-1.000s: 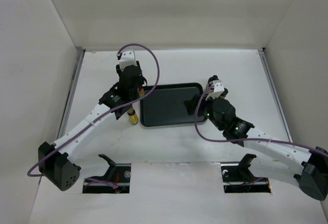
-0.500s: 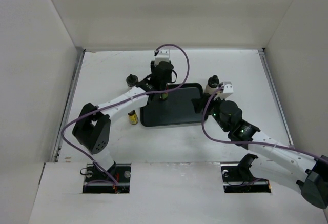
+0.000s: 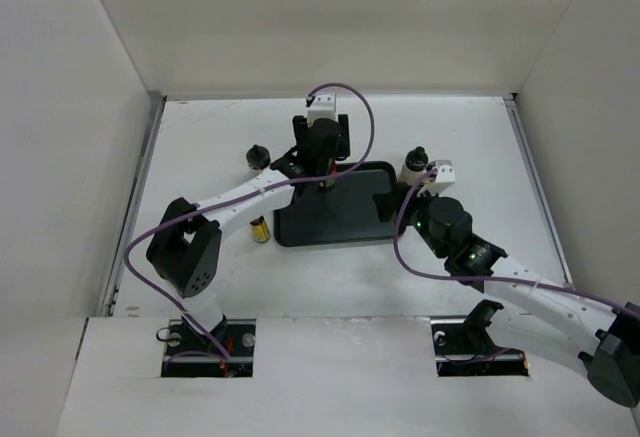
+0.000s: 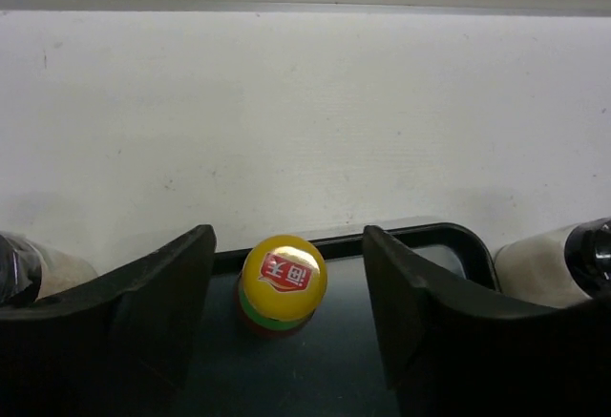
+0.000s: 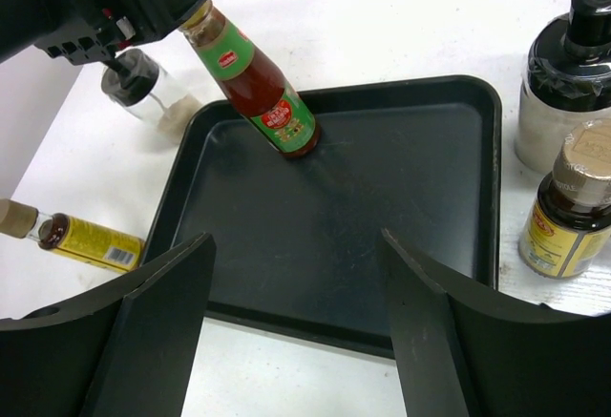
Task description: Organize the condiment bottles
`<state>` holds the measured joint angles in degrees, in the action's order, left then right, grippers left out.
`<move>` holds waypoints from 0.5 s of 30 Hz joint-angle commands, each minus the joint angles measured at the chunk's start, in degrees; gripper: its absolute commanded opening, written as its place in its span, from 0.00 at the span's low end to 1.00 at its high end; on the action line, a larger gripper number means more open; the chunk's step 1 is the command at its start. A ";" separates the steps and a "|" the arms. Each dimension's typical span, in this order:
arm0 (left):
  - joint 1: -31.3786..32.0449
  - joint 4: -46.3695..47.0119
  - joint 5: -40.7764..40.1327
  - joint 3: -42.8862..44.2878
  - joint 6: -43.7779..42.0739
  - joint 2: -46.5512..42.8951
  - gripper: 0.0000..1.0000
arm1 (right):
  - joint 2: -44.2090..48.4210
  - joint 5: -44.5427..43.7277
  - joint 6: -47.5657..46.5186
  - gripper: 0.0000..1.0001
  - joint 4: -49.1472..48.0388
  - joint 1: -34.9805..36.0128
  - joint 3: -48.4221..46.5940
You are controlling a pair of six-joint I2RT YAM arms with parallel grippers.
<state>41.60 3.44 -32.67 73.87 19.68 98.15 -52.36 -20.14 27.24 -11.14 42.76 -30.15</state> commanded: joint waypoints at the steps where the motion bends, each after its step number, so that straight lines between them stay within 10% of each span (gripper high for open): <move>1: 0.71 5.00 -0.73 -1.27 0.27 -3.66 0.68 | 0.41 -0.69 0.70 0.75 -2.75 -0.36 -0.35; 15: -11.40 -3.87 -2.15 -16.11 6.41 -23.61 0.78 | 0.33 -0.34 0.70 0.78 -2.93 -0.09 -0.35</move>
<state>34.65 3.07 -34.46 61.01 21.82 77.19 -52.36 -20.12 27.27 -11.14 42.76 -30.15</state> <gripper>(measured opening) 0.782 0.774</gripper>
